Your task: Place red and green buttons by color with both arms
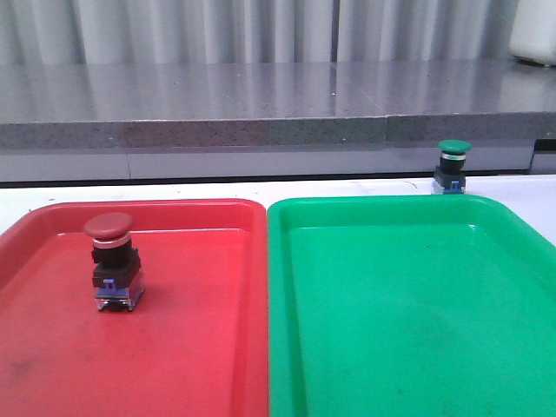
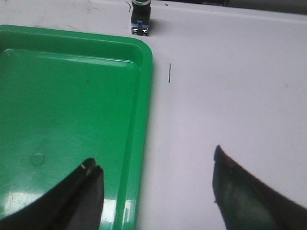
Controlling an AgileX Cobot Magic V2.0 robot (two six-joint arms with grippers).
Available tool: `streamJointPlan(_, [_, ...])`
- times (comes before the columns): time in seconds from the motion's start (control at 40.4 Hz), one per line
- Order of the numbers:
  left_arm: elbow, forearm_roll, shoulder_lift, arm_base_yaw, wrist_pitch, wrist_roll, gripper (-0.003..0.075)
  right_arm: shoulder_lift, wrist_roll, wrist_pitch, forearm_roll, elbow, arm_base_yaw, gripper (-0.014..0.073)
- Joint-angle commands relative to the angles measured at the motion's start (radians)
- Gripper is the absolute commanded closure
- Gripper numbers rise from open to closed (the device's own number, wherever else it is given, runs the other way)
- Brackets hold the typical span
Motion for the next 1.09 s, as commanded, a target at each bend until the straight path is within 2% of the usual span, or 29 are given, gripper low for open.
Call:
streamJointPlan(0.0, [-0.008,-0.018,-0.020,-0.006,-0.057,-0.010,0.0136,0.006,-0.007,-0.065,-0.010,-0.033,-0.005,0.0087])
streamJointPlan(0.841, [0.004,-0.018,-0.020,-0.006,-0.057,-0.010,0.0136,0.029,-0.007,-0.074,-0.010,-0.024,-0.005,0.0087])
streamJointPlan(1.063, [0.004,-0.018,-0.020,-0.006,-0.057,-0.010,0.0136,0.111,-0.007,-0.165,0.033,-0.032,0.002,0.0077])
